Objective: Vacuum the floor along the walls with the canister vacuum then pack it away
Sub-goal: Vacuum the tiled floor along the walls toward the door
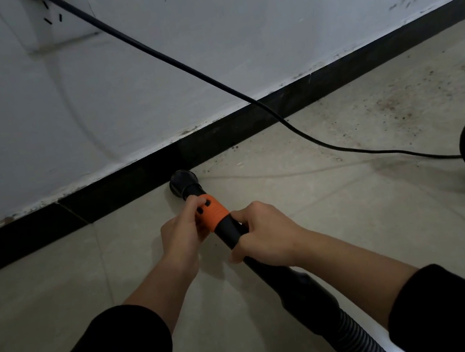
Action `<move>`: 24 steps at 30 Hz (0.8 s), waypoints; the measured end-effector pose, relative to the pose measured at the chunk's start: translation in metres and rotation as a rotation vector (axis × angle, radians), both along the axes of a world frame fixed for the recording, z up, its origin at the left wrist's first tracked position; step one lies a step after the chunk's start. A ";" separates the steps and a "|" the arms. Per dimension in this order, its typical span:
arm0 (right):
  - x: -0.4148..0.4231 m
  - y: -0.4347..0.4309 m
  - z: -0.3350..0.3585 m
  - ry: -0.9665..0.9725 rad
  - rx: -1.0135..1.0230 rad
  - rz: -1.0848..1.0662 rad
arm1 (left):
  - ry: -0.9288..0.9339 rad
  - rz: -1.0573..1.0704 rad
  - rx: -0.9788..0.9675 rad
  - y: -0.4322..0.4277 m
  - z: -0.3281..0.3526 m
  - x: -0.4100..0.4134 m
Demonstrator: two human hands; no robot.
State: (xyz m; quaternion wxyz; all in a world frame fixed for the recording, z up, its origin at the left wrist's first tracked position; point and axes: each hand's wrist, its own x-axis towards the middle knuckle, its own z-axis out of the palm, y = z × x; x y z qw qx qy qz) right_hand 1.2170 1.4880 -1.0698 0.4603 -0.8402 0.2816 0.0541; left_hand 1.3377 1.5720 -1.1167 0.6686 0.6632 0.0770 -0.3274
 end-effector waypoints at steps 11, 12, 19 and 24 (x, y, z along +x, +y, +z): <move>0.008 -0.002 -0.002 -0.030 -0.019 -0.002 | -0.009 0.047 -0.003 -0.004 -0.004 0.011; 0.008 -0.002 -0.003 -0.030 -0.021 -0.004 | -0.008 0.045 -0.007 -0.005 -0.005 0.010; 0.003 -0.009 -0.003 -0.029 -0.036 -0.031 | 0.006 0.036 -0.038 -0.015 -0.004 0.006; -0.002 -0.017 -0.003 -0.030 -0.046 -0.067 | -0.001 0.010 -0.041 -0.025 -0.002 0.001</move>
